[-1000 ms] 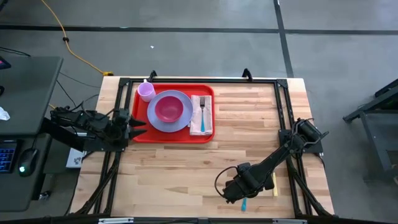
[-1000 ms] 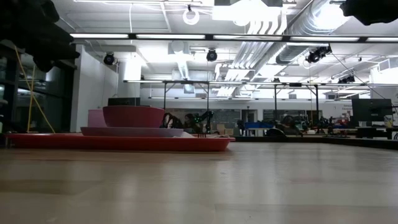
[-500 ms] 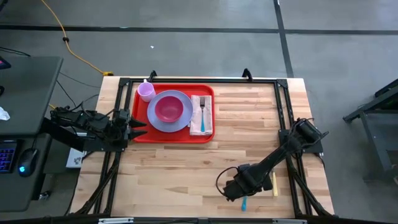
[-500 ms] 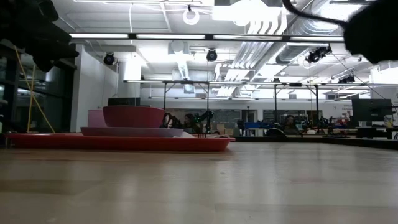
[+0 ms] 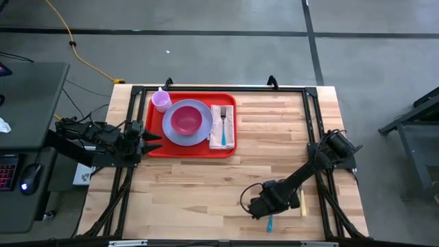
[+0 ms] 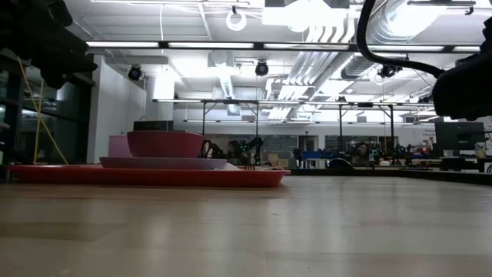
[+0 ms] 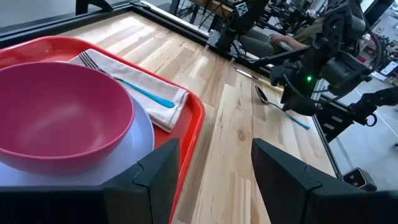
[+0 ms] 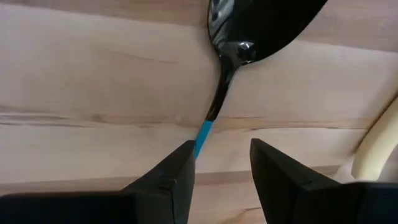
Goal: Set up tray
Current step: Put the blue spoon to the left of the blue fork on the brown napkin
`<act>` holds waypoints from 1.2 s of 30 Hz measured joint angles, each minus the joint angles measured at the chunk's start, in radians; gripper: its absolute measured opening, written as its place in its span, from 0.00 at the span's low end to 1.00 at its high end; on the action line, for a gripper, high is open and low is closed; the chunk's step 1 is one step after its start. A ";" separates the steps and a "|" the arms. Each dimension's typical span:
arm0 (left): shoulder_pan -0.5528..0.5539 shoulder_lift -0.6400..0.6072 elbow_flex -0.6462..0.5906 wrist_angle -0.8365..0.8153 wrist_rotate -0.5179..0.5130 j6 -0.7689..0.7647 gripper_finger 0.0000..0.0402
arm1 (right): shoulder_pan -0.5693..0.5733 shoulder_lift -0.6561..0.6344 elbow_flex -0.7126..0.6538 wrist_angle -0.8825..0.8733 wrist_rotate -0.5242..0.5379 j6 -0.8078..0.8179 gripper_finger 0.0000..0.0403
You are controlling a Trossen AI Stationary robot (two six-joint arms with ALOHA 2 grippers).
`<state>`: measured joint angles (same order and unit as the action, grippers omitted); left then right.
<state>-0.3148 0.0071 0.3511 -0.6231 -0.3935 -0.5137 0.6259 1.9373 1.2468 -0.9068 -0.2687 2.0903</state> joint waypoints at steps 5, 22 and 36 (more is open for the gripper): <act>0.000 0.000 0.000 0.000 0.000 -0.011 0.57 | -0.011 0.000 -0.006 0.006 0.038 -0.009 0.33; 0.000 0.000 0.000 -0.008 0.003 -0.015 0.57 | -0.032 -0.005 -0.077 0.124 0.039 -0.026 0.33; 0.000 0.000 0.001 -0.010 0.003 -0.015 0.57 | -0.042 -0.001 -0.079 0.141 0.043 -0.049 0.33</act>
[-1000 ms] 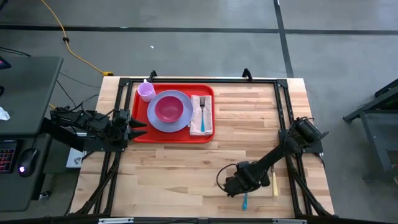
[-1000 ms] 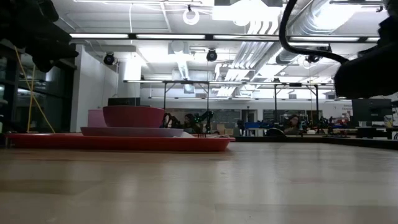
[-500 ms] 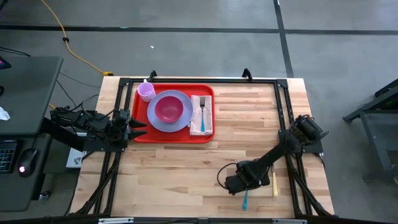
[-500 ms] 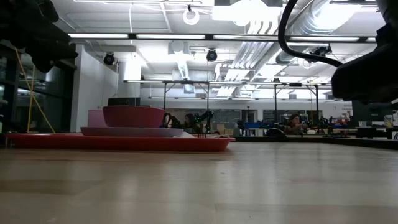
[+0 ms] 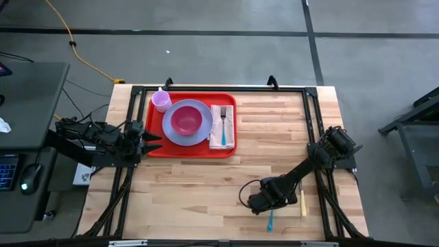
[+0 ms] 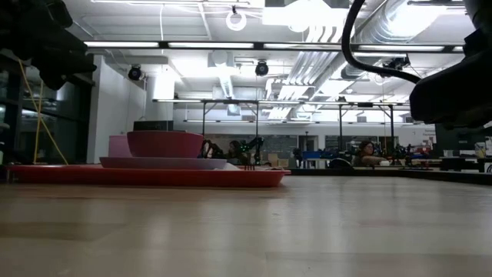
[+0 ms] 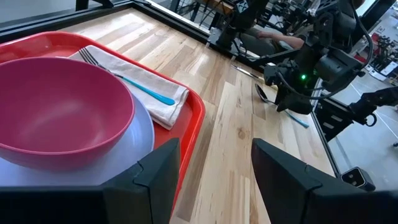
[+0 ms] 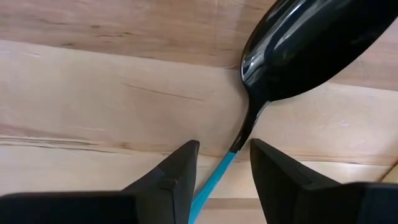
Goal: Set up tray
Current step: Put the blue spoon to the left of the blue fork on the brown napkin
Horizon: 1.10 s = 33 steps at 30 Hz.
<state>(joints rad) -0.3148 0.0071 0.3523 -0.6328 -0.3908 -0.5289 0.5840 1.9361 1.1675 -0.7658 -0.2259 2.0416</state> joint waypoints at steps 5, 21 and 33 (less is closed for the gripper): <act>0.000 0.000 0.000 -0.006 0.000 0.000 0.57 | -0.008 0.001 0.000 0.001 -0.008 0.000 0.32; 0.000 0.000 0.000 -0.020 -0.001 -0.006 0.57 | -0.011 0.002 0.001 0.003 0.014 -0.005 0.01; 0.000 0.000 0.000 -0.020 -0.002 -0.006 0.57 | -0.046 0.002 0.000 -0.022 0.003 -0.016 0.00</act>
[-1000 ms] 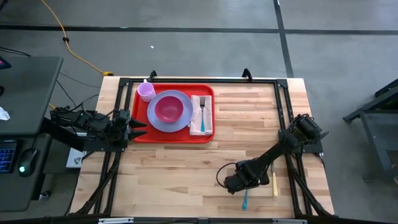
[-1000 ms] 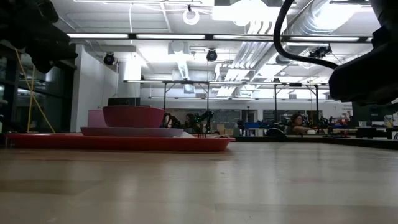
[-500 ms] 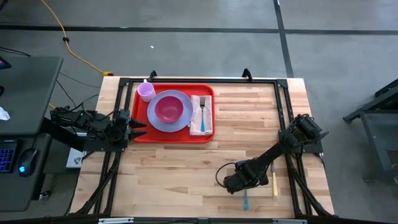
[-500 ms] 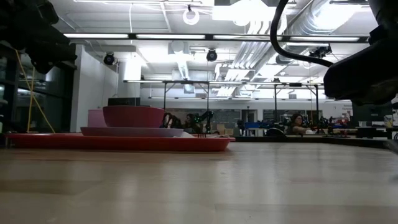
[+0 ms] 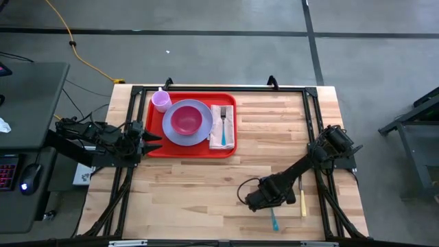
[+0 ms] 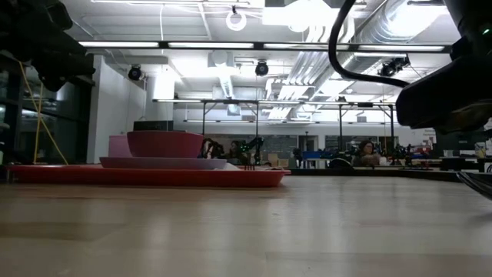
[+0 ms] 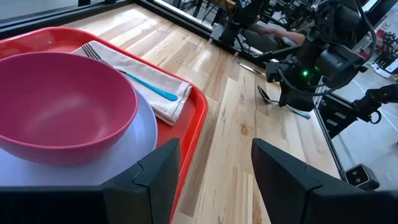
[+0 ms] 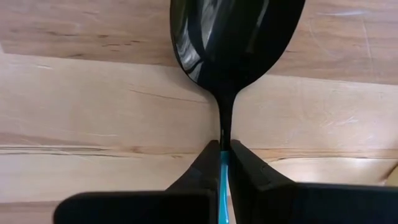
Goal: Set up tray
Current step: Put the blue spoon to the left of the blue fork on the brown napkin
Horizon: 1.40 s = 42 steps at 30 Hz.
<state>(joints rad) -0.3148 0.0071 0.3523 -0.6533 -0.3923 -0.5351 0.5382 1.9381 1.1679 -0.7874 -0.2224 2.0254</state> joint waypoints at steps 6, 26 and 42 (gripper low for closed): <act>0.000 0.000 0.000 0.000 0.000 -0.001 0.57 | -0.010 0.000 0.000 0.000 -0.019 -0.003 0.00; 0.000 0.000 0.000 0.000 -0.001 -0.012 0.57 | -0.068 -0.044 0.040 -0.029 0.071 -0.057 0.00; 0.000 0.000 0.000 -0.001 -0.001 -0.012 0.57 | -0.281 -0.161 0.042 0.053 0.124 -0.236 0.00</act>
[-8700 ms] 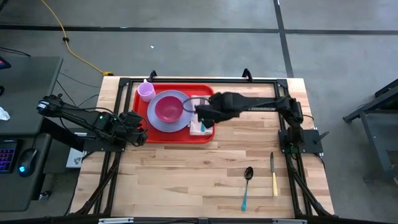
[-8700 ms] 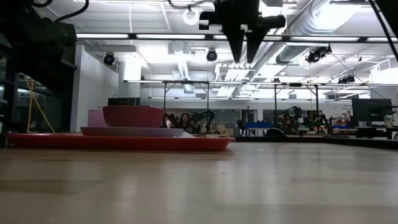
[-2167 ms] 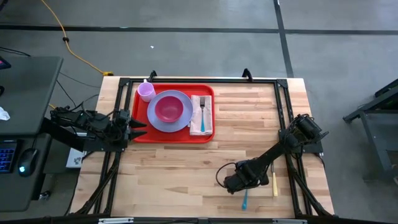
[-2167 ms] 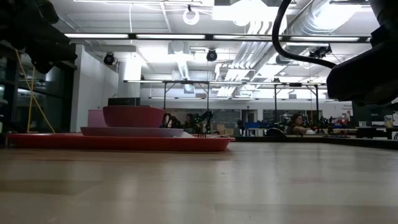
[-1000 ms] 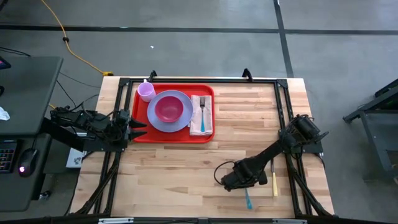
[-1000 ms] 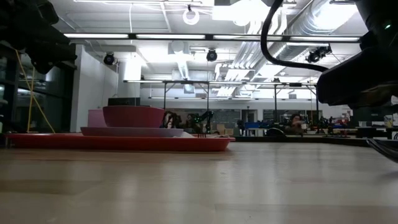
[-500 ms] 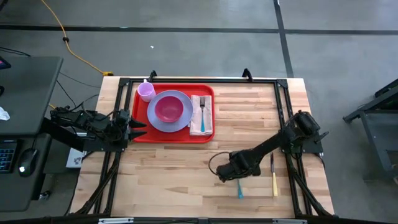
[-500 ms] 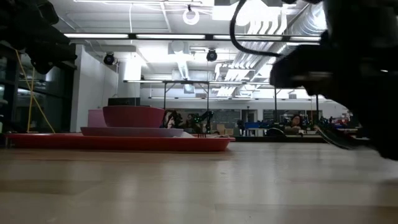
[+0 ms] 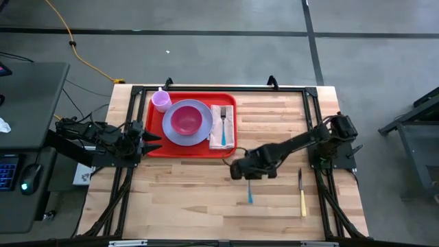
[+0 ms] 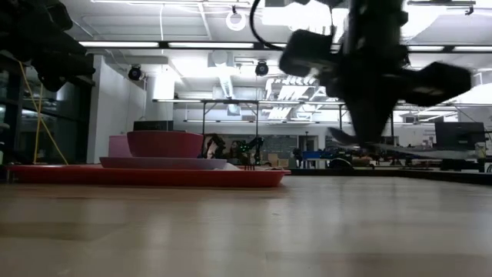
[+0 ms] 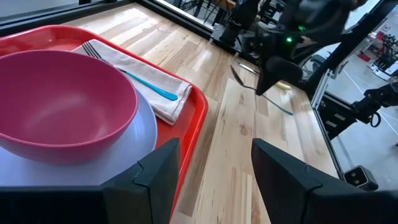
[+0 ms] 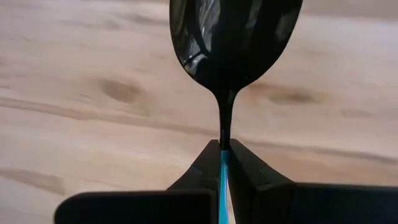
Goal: Set up tray
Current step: Put the blue spoon to the left of the blue fork on the brown napkin
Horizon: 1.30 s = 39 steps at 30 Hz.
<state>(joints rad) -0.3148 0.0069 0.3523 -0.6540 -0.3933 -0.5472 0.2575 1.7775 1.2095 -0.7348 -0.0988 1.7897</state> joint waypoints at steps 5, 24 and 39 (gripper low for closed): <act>0.000 0.000 0.000 0.000 -0.001 0.000 0.57 | -0.089 0.000 0.000 0.094 0.001 -0.100 0.00; 0.000 0.000 0.000 -0.002 -0.010 -0.006 0.57 | -0.431 0.003 0.189 0.109 0.030 -0.475 0.00; 0.000 0.000 0.000 -0.003 -0.012 -0.006 0.57 | -0.529 0.059 0.219 0.292 -0.008 -0.533 0.00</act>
<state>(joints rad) -0.3145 0.0070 0.3523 -0.6567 -0.4053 -0.5533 -0.2710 1.8362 1.4288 -0.4430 -0.1067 1.2571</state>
